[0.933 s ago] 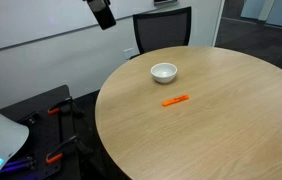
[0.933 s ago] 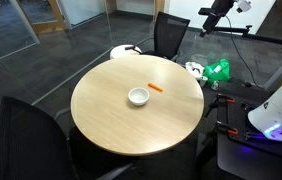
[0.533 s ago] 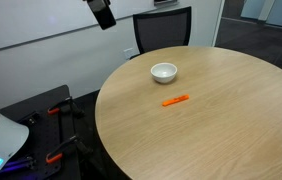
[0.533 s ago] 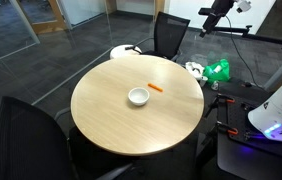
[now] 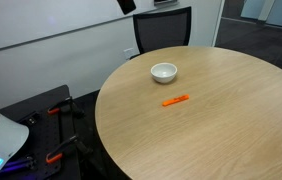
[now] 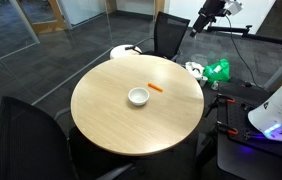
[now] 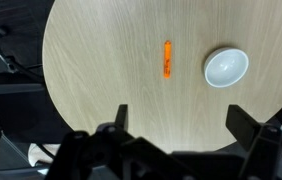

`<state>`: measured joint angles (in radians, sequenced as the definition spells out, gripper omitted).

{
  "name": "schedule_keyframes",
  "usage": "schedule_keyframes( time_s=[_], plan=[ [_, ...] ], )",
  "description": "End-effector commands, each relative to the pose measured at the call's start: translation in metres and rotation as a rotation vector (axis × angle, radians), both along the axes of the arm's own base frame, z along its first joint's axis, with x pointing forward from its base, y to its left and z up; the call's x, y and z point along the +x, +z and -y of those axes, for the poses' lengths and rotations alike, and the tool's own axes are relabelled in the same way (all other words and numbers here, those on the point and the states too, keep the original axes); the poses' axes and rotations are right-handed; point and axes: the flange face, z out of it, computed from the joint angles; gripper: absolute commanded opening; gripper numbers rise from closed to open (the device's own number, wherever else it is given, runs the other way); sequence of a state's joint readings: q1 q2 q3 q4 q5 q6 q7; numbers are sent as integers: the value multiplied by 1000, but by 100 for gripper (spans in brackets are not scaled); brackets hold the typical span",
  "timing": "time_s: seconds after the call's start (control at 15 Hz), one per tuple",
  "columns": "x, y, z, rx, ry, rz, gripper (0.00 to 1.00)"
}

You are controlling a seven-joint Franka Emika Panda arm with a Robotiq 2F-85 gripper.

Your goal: Put the orange marker in the white bowl

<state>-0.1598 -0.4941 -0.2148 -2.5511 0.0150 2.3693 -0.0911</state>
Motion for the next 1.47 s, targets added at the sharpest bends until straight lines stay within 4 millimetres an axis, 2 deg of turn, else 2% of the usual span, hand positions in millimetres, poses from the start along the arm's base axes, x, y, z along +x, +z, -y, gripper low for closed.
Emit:
schedule_keyframes(
  time_s=[0.0,0.27,0.53,0.8,1.0,1.4],
  plan=[
    [46,-14,-26,-51,-13,25,100],
    [85,-50,-42,-79,-28,-3,100],
    [115,-94,-44,-108,-41,-29,100],
    [136,-137,-45,-115,-4,-47,100],
    [150,-168,-53,-96,41,-66,100],
    [173,-221,-60,-42,117,-129,100]
  ],
)
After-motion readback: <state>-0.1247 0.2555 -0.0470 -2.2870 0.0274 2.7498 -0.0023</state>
